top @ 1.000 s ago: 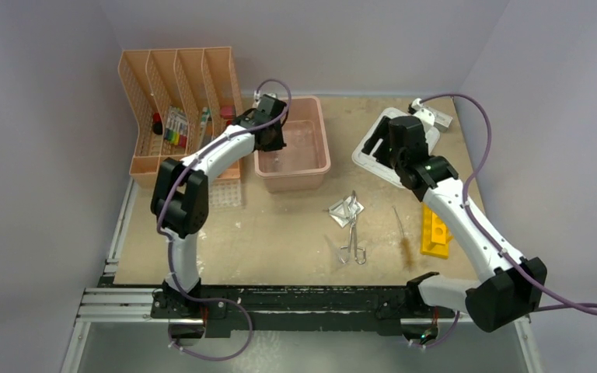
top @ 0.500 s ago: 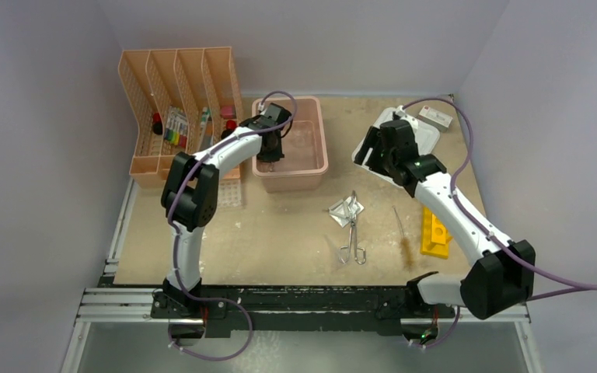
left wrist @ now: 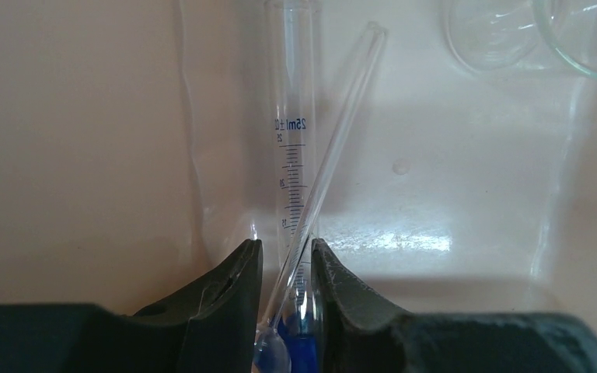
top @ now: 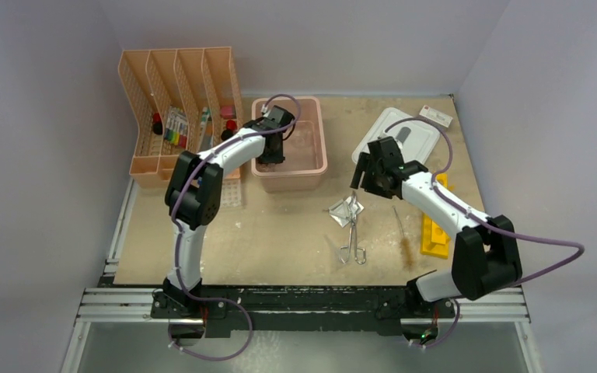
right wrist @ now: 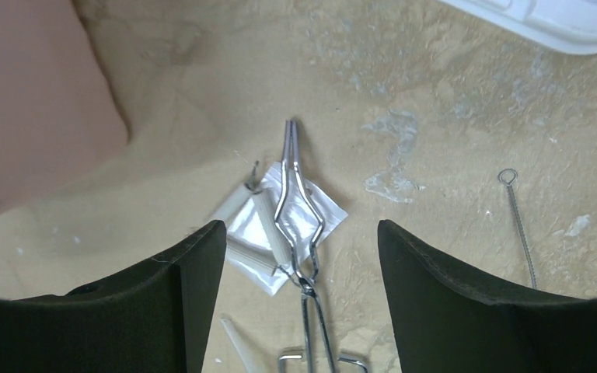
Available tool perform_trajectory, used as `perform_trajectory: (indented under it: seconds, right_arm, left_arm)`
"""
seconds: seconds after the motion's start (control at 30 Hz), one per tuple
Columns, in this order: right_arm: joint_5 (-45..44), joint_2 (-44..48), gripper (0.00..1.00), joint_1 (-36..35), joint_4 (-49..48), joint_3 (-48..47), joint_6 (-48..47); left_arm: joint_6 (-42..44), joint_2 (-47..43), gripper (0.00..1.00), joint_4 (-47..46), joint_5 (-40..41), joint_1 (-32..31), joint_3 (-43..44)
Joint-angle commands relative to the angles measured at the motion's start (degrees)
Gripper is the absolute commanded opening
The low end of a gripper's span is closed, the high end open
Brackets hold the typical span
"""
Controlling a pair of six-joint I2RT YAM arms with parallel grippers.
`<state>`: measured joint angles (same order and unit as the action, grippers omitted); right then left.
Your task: Organize the chemistry lab equipment
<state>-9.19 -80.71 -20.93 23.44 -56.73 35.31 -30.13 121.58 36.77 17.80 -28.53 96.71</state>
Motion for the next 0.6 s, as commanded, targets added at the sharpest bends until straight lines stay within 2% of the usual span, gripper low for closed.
perform_trajectory:
  seconds: [0.0, 0.23, 0.43, 0.57]
  right_arm:
    - [1.6, -1.1, 0.72, 0.3, -0.1, 1.5, -2.0]
    - [5.7, -2.5, 0.66, 0.3, -1.2, 5.6, -5.0]
    - [13.2, -4.5, 0.72, 0.2, -2.6, 8.4, -7.9]
    - [15.6, -5.7, 0.71, -0.4, -3.0, 9.5, -7.9]
  left_arm:
    - [1.5, 0.0, 0.29, 0.8, 0.2, -0.2, 3.1]
    - [1.6, -3.6, 0.30, 2.2, -1.5, -0.2, 6.2]
    - [2.1, -8.0, 0.32, 4.0, -2.6, -0.2, 9.5]
    - [2.4, -12.4, 0.33, 2.2, -5.2, -0.2, 9.4]
